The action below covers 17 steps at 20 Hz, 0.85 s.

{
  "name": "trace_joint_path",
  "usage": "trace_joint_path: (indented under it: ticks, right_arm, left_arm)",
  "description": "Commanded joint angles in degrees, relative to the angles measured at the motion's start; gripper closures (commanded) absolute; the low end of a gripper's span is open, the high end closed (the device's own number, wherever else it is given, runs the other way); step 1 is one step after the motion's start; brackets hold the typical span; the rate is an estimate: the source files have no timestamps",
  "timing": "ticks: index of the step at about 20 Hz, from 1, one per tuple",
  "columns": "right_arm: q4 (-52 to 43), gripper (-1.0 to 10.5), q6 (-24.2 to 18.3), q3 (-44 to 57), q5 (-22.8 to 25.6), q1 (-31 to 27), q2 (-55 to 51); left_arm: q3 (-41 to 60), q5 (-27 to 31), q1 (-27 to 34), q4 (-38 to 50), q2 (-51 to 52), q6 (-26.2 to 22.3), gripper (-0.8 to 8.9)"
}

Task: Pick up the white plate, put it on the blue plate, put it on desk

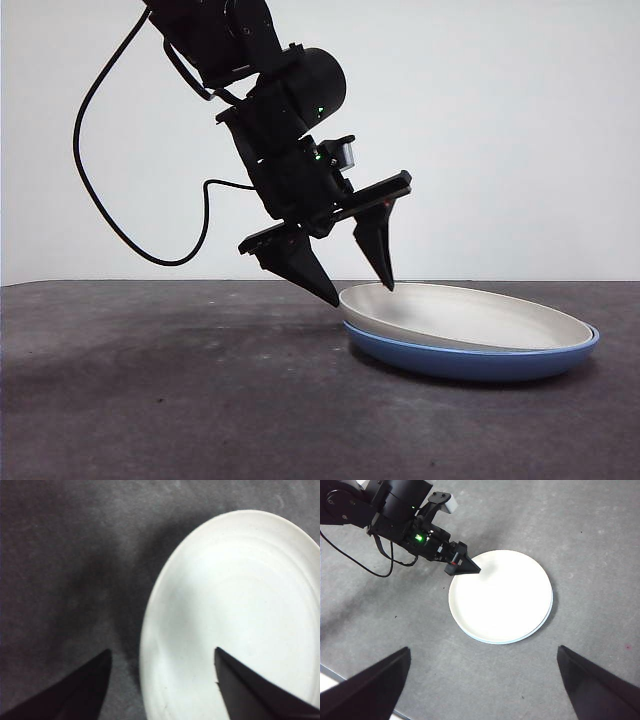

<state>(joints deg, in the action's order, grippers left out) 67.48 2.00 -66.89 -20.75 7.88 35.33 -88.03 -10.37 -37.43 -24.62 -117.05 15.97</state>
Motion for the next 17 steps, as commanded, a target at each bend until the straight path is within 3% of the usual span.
trace_joint_path:
  ticks: [1,10,17]
  right_arm:
    - [-0.26,4.8,0.76,-1.05,0.22,0.24,0.39]
    - [-0.11,4.8,0.57,-1.01,2.89,0.24,0.50]
    - [-0.15,4.8,0.57,-0.92,2.86,0.24,0.55]
  left_arm:
    - [-1.79,-0.17,-0.63,-0.09,-0.74,-0.37,4.46]
    - [-2.29,-0.13,1.29,-5.73,14.03,-5.75,4.46]
    - [-1.77,-0.24,5.73,-20.31,31.41,-11.91,4.47]
